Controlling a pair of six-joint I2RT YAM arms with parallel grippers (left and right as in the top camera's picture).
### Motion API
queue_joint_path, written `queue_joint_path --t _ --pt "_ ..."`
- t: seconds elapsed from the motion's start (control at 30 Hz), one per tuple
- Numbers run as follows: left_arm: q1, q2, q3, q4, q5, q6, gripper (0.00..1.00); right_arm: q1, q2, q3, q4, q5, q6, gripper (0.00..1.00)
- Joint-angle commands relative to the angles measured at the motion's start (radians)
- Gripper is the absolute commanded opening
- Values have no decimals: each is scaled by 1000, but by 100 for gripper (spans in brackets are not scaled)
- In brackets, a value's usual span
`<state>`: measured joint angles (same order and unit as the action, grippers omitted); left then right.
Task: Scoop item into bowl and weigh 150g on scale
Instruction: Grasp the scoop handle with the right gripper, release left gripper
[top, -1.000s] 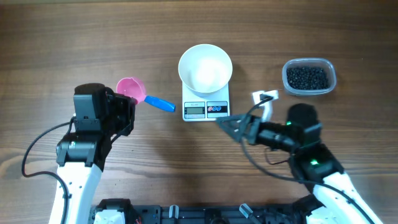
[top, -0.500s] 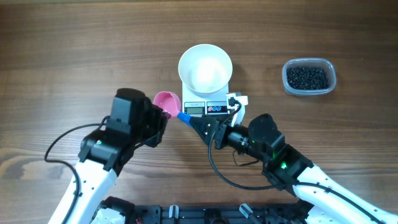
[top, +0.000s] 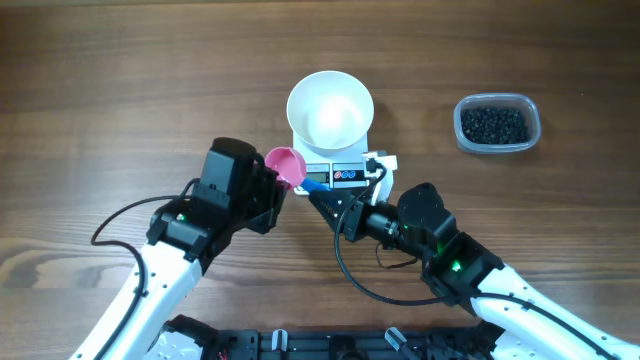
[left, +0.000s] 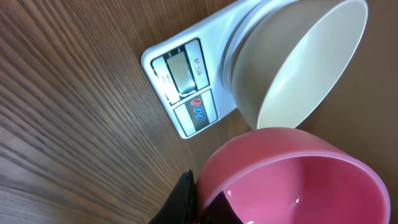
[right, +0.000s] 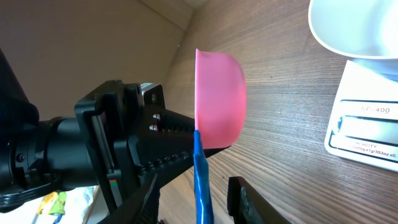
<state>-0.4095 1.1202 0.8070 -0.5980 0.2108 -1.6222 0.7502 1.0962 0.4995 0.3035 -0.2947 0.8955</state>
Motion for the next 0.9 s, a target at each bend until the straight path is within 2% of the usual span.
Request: queue_joint_path --t 0.0,0.27,0.43,0.6,0.63,0.7,0.73,0.77,0.8,0.83,0.87 --pt "-43 2 10 5 6 -10 4 5 11 16 2 -9 9 36" --pt "-63 2 10 5 6 -10 4 5 11 16 -1 -10 25 23" --pt "-63 2 10 5 6 -10 4 5 11 16 -2 -10 25 5" --pt "-63 2 10 4 6 -9 4 5 11 16 -3 -10 77 4" --pt "-63 2 10 4 6 -9 7 5 11 16 -2 -10 78 4" --pt "-63 2 10 4 6 -6 23 5 11 16 -1 -10 102 4" --pt "-63 0 10 13 21 58 41 5 11 16 -2 -9 99 4" --pt "-60 -6 10 47 26 128 51 5 11 16 -2 -6 98 5" --pt "-55 -18 10 92 35 191 72 5 10 16 -1 3 97 5" --pt "-43 -40 11 148 41 248 84 5 5 17 -1 12 64 5" --pt "-30 -65 13 199 43 307 93 3 -5 17 -3 18 23 5"
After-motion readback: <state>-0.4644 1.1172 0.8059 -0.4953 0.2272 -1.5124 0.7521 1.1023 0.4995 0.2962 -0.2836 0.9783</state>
